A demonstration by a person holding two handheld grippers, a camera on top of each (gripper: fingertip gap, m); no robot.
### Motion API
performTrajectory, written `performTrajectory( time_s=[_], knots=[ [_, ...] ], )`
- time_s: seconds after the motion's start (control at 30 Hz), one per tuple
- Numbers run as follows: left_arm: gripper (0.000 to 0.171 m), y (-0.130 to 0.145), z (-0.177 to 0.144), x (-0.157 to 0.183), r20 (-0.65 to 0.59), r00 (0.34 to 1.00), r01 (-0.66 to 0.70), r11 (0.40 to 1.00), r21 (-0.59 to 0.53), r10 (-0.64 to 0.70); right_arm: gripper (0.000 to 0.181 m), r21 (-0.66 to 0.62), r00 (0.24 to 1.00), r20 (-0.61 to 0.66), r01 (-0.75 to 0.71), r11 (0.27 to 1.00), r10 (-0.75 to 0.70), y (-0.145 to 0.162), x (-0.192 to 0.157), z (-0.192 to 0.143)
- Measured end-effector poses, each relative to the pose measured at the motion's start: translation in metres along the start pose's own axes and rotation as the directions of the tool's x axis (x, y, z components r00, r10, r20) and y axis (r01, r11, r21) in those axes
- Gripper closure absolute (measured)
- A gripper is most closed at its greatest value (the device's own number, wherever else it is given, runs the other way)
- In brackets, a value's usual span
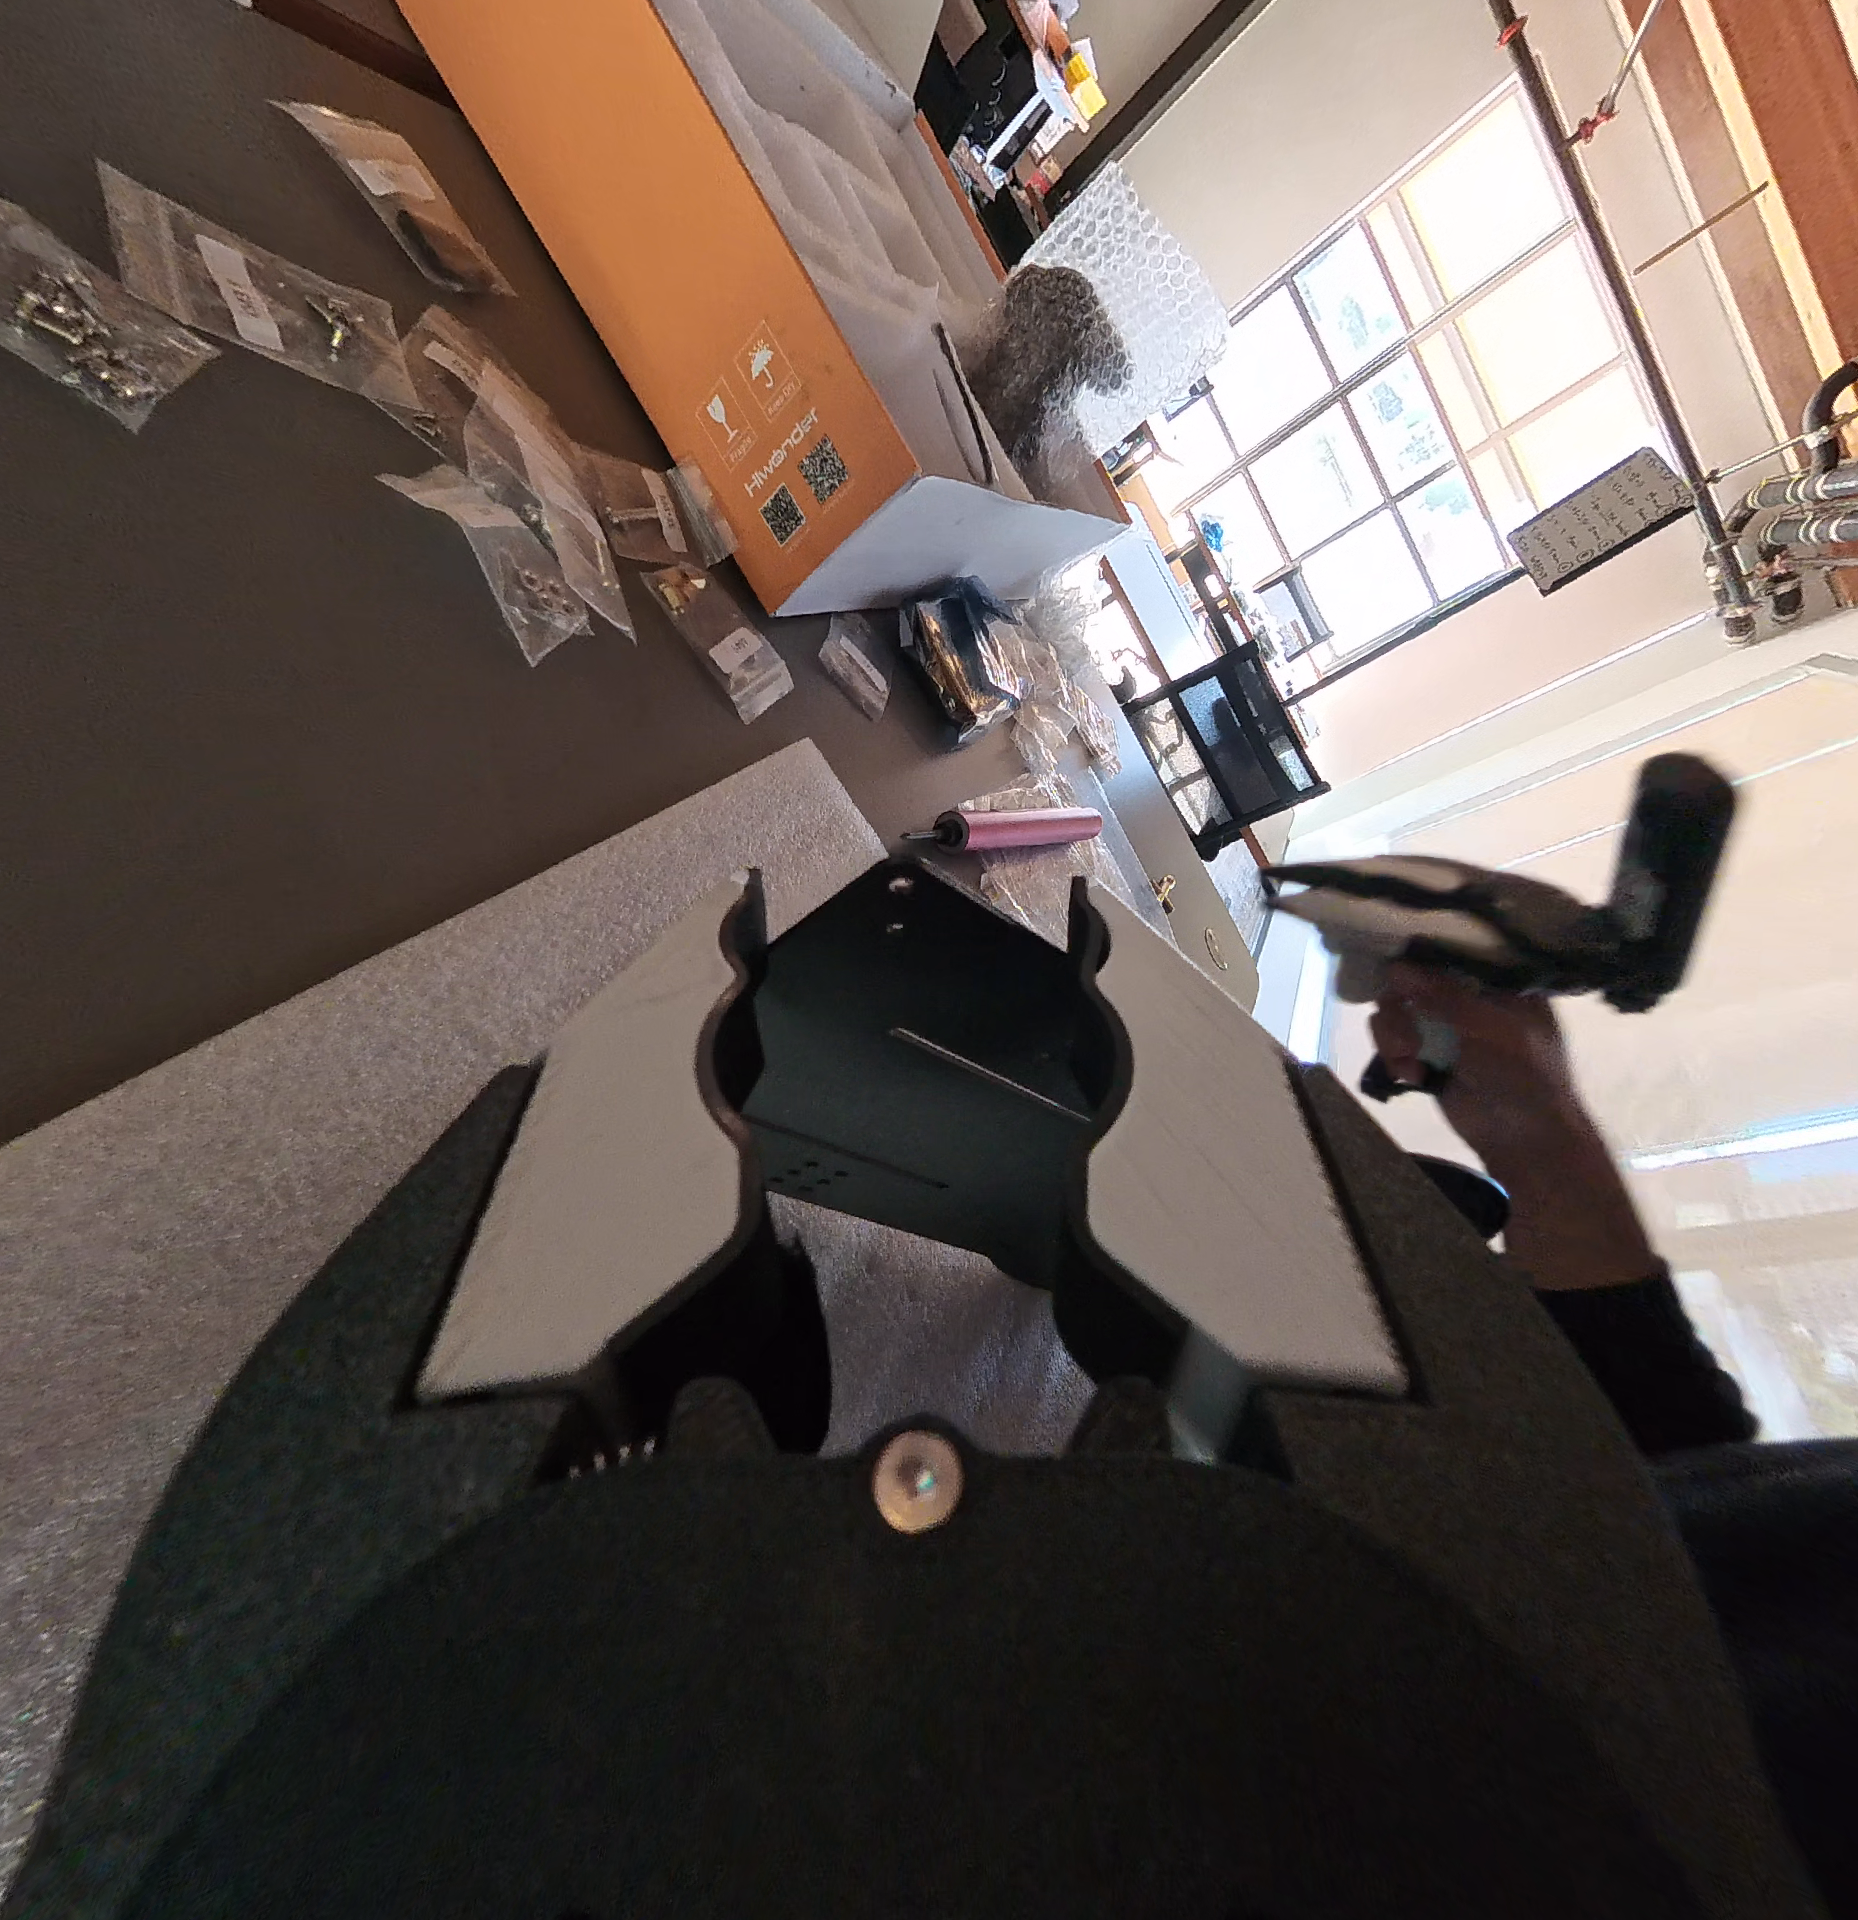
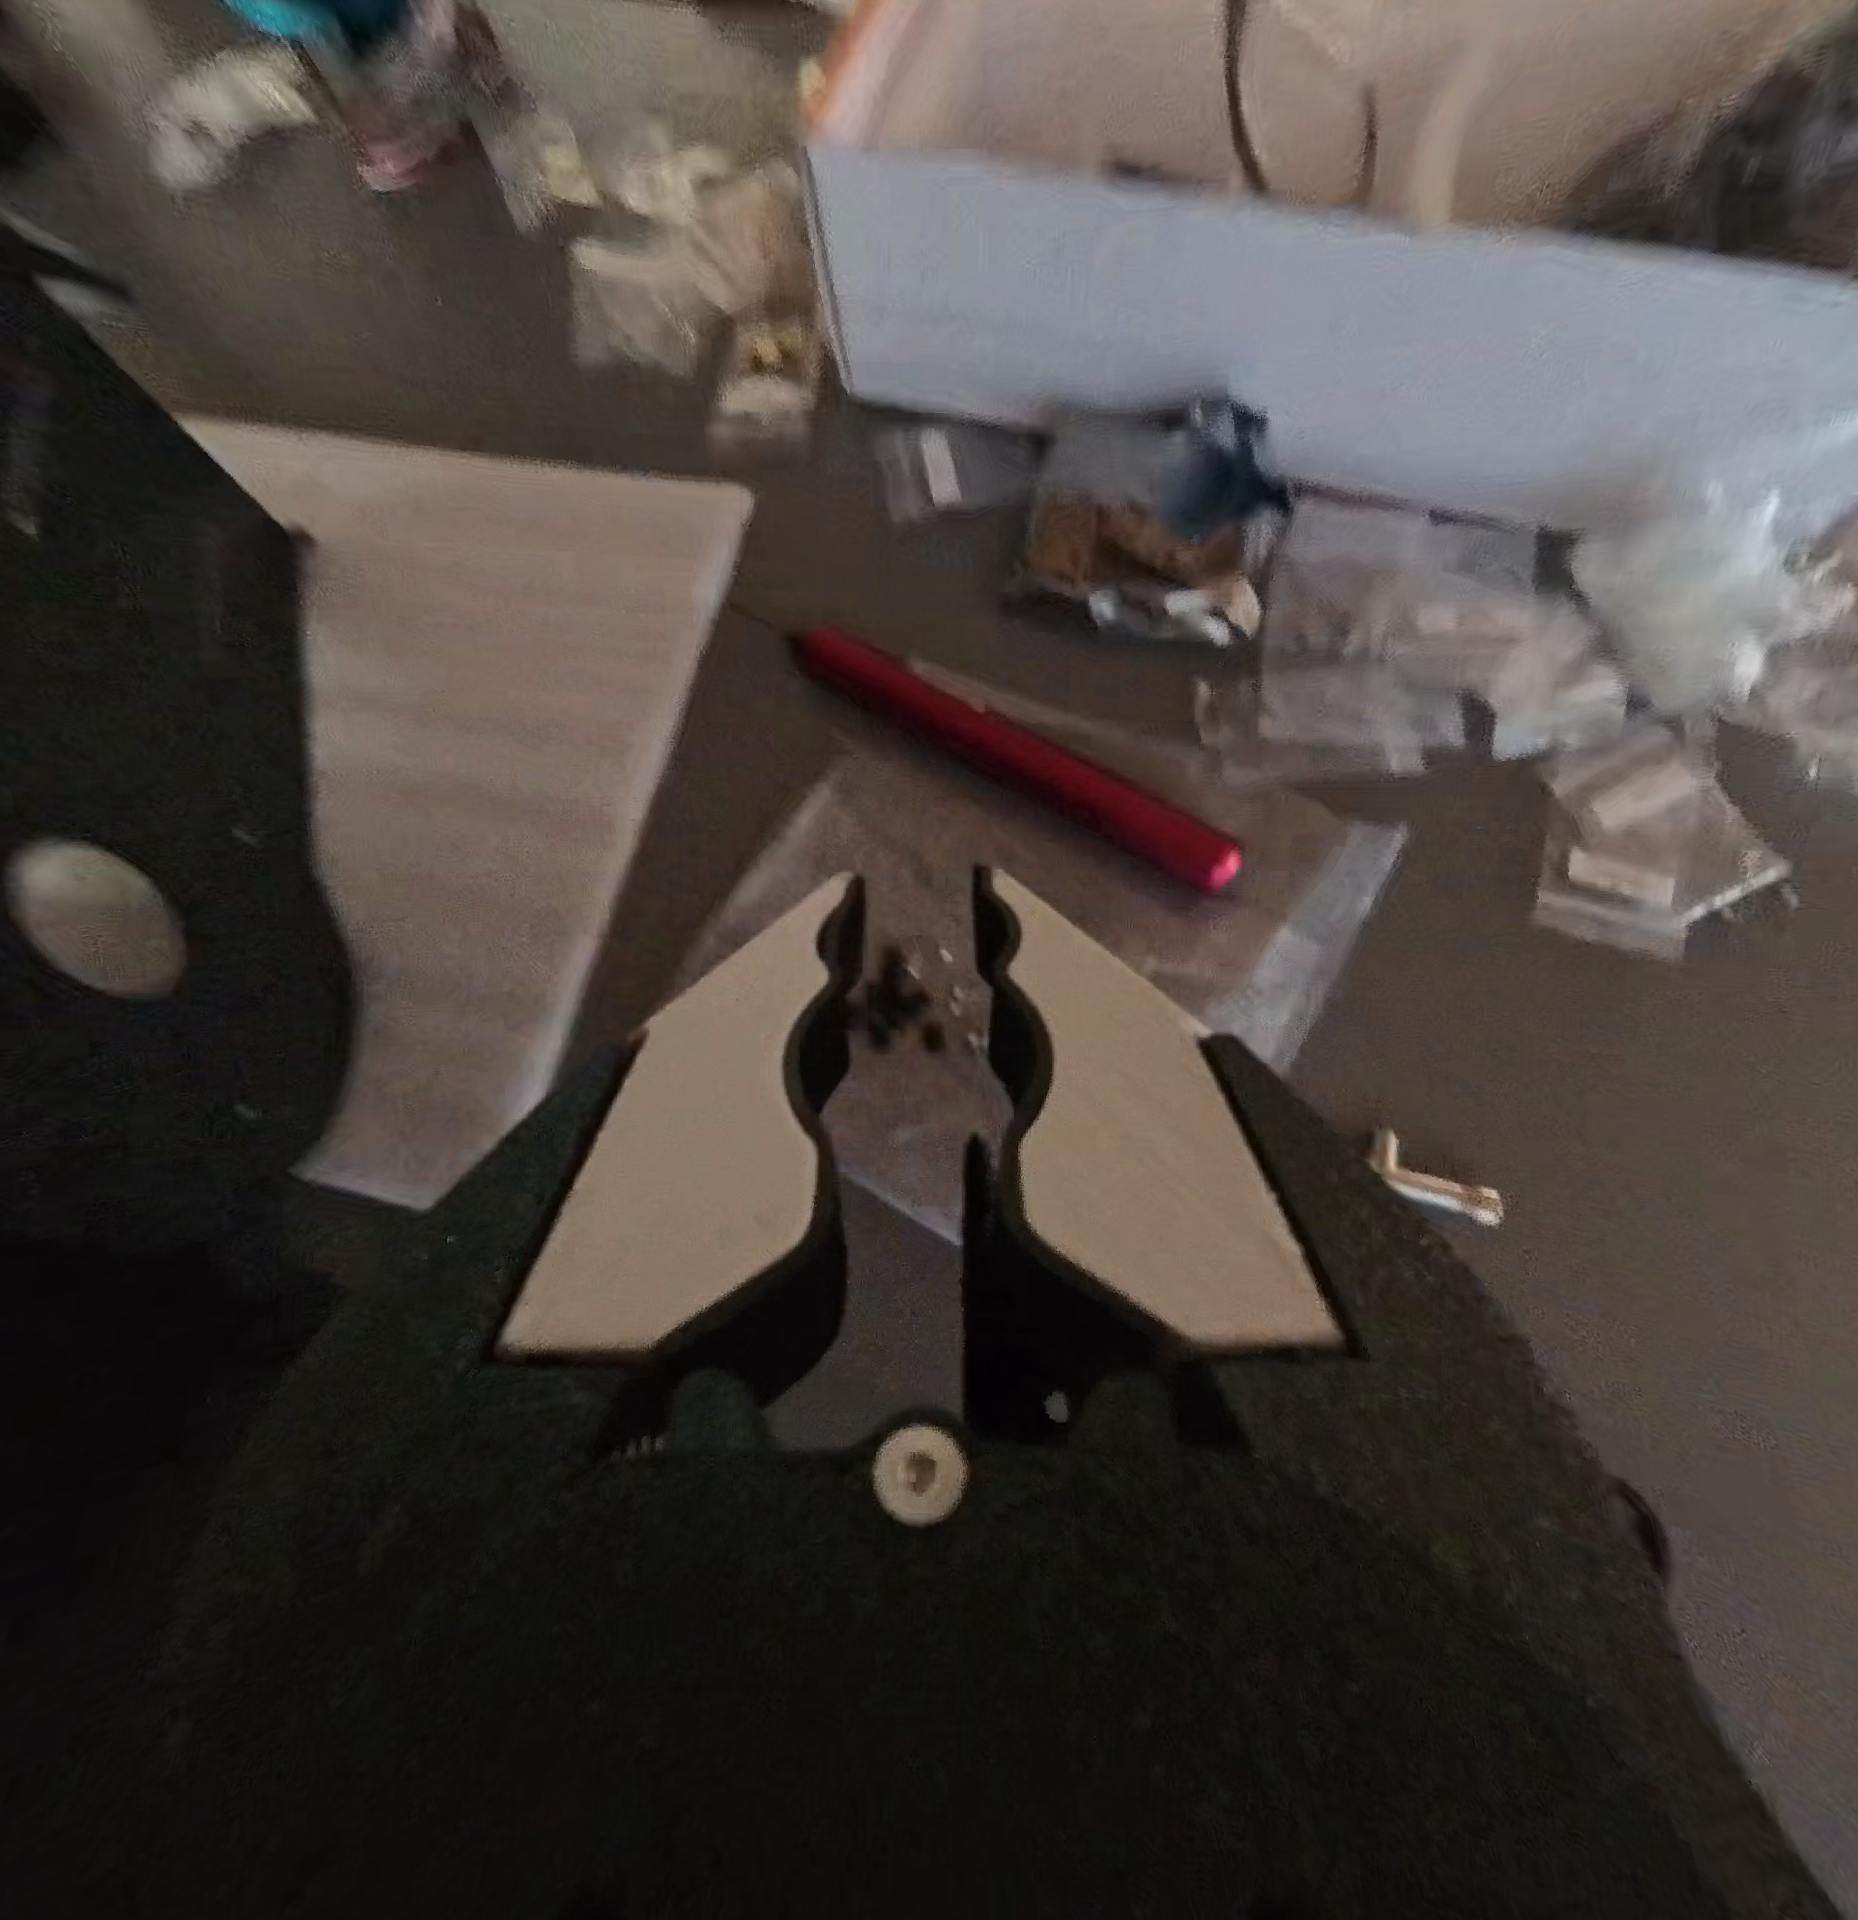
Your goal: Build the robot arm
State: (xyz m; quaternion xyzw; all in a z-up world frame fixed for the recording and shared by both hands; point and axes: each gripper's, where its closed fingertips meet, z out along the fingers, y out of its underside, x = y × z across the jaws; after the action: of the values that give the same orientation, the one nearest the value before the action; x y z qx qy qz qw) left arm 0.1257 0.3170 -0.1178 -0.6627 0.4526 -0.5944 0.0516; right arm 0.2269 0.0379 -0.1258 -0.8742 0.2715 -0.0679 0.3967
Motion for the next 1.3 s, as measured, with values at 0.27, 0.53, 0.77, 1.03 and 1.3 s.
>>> performTrajectory(
  time_s=[0.27, 0.53, 0.77, 1.03, 1.3],
  knots=[
    [0.115, 0.0, 0.003, 0.0, 0.02, 1.0, -0.003, 1.0, -0.021, 0.003, 0.169, -0.1, 0.995, -0.024, 0.094, 0.991, -0.097, 0.089, 0.036, 0.041],
    [0.114, 0.001, -0.001, 0.0, 0.016, 1.0, -0.002, 1.0, -0.026, 0.003, 0.172, -0.172, 0.986, 0.106, 0.148, 0.974, -0.131, 0.088, 0.028, 0.054],
    [0.115, 0.002, -0.004, 0.0, 0.02, 1.0, -0.005, 1.0, -0.024, 0.006, 0.181, -0.187, 0.98, 0.159, 0.151, 0.971, -0.122, 0.087, 0.029, 0.054],
    [0.115, 0.002, -0.005, -0.001, 0.016, 1.0, -0.004, 1.0, -0.014, 0.004, 0.181, -0.147, 0.966, 0.174, 0.218, 0.965, -0.191, 0.065, 0.021, 0.042],
    [0.116, 0.002, -0.004, -0.001, 0.02, 1.0, -0.008, 1.0, -0.022, 0.008, 0.168, -0.28, 0.99, 0.132, 0.091, 0.956, -0.055, 0.075, 0.029, 0.042]
  ],
)
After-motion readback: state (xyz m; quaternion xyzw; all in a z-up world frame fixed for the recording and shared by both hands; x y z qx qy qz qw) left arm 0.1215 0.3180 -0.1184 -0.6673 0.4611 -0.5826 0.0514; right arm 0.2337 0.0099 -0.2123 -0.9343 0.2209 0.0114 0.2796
